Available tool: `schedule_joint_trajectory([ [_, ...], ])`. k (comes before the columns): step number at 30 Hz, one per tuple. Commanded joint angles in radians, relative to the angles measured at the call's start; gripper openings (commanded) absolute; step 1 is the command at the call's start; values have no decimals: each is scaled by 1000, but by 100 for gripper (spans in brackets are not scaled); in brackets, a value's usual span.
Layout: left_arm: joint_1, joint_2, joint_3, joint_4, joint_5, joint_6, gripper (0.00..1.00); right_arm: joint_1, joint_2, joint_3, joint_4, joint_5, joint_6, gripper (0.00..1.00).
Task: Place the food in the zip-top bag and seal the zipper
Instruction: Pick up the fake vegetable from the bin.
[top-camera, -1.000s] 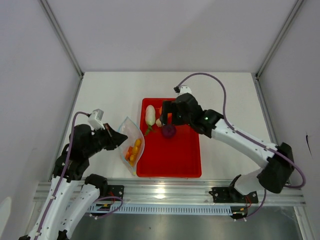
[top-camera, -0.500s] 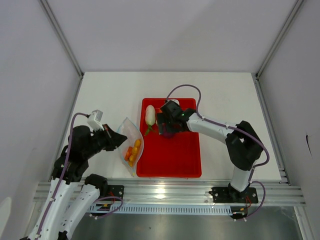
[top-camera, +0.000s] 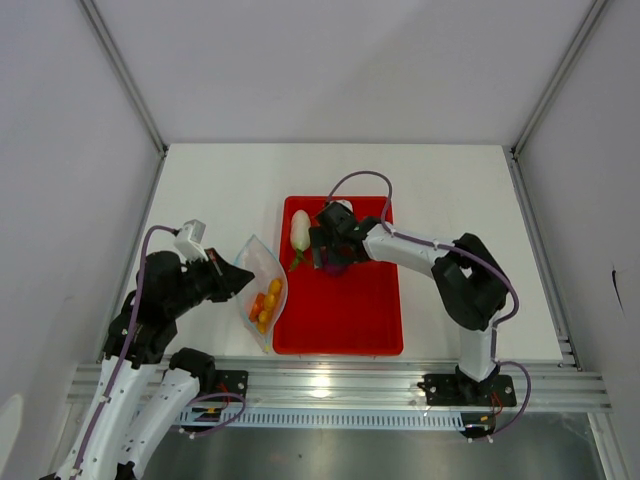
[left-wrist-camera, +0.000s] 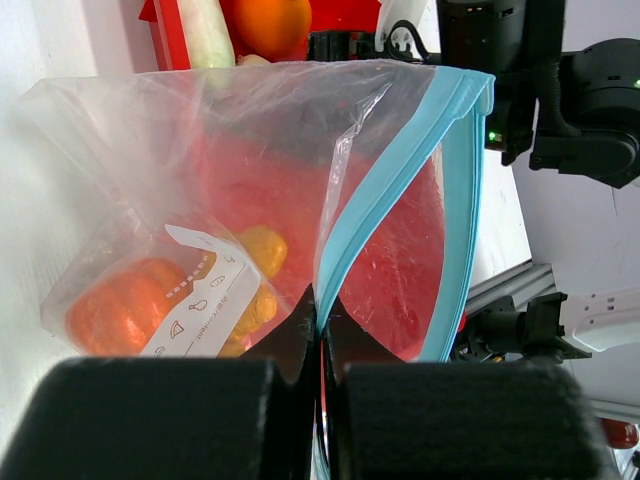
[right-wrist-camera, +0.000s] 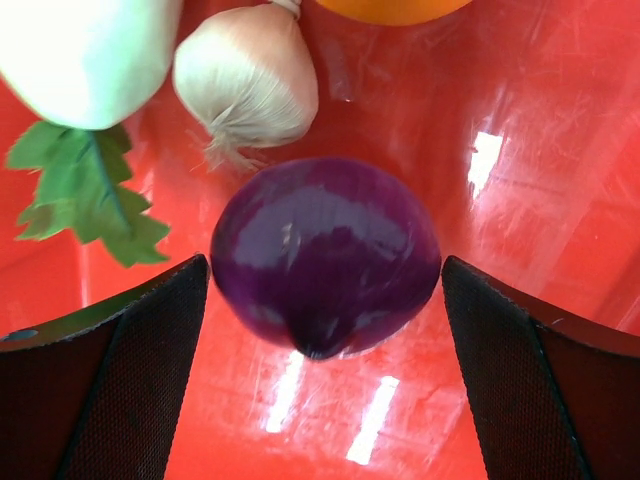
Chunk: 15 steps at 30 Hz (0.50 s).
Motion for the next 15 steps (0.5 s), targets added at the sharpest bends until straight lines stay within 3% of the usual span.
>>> schedule_joint_trajectory([
  [1,-2,-8,18,9,13,2,1,-4,33,45,31,37,-16,99],
  [4,-2,-8,17,7,12,2,1,-4,45,49,35,43,-16,95],
  [7,-2,-10,20,6,12,4,1,-4,35,40,40,45,-21,86],
  [9,-2,-10,20,6,12,2,1,-4,27,34,40,48,-24,74],
  [13,-2,-10,18,6,10,2,1,1,-59,3,41,68,-19,62],
  [15,-2,-8,15,7,10,2,0,18,-140,-4,35,74,-22,46],
])
